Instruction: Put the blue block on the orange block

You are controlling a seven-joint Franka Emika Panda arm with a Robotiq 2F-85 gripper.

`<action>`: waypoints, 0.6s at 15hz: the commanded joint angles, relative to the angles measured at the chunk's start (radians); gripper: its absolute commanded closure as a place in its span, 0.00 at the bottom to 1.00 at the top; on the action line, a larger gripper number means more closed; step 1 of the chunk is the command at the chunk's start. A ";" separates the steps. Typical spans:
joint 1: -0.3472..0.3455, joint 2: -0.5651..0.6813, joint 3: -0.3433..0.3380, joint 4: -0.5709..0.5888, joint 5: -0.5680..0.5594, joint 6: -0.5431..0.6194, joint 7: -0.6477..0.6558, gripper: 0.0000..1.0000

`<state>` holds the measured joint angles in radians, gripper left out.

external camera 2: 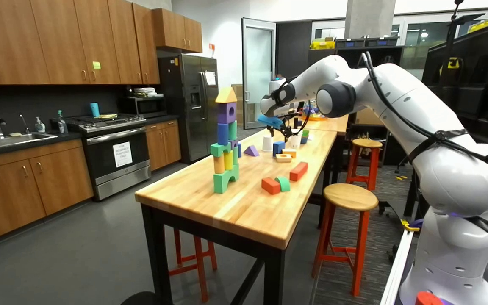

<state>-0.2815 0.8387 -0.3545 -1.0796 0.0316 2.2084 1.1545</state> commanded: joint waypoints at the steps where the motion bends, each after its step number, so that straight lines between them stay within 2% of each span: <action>1: -0.022 0.069 -0.002 0.105 0.035 0.001 0.098 0.00; 5: -0.044 0.108 0.000 0.157 0.035 -0.019 0.159 0.00; 9: -0.066 0.130 0.007 0.189 0.029 -0.065 0.156 0.00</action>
<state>-0.3236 0.9358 -0.3546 -0.9588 0.0443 2.1995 1.3039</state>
